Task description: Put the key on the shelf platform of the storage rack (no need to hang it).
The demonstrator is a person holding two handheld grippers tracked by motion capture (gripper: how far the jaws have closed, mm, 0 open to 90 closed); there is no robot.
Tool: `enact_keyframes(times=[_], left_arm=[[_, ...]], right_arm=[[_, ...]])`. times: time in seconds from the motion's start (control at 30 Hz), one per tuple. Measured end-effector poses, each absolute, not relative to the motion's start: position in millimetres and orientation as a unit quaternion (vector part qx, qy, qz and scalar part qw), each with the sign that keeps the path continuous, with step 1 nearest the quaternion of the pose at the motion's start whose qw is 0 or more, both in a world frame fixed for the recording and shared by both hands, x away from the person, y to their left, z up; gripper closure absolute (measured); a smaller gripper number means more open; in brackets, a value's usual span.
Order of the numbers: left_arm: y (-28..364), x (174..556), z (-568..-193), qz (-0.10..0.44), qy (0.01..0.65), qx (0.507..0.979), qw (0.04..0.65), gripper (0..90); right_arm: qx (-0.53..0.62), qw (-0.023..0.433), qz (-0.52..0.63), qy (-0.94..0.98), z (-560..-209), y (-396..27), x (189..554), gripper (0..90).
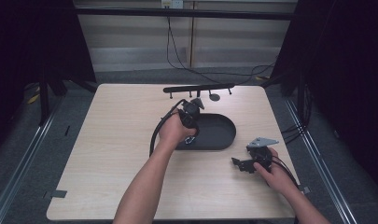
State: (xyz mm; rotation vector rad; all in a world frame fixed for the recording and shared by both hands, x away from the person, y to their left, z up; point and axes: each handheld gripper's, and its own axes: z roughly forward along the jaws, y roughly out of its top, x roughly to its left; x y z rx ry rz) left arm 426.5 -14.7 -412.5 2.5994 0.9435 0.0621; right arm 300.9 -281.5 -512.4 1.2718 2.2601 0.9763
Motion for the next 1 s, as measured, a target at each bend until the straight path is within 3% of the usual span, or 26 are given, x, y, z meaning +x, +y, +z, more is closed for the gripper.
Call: enact_keyframes(times=[0.43, 1.0], left_arm=[[-7.3, 416.8, -405.0, 0.02, 0.334, 0.92, 0.202, 49.8], [9.8, 407.7, -401.4, 0.023, 0.33, 0.917, 0.222, 32.5]], right_arm=[[0.452, 0.184, 0.346, 0.801, -512.4, -281.4, 300.8, 15.5], [0.451, 0.184, 0.346, 0.802, -512.5, -281.6, 300.9, 15.5]])
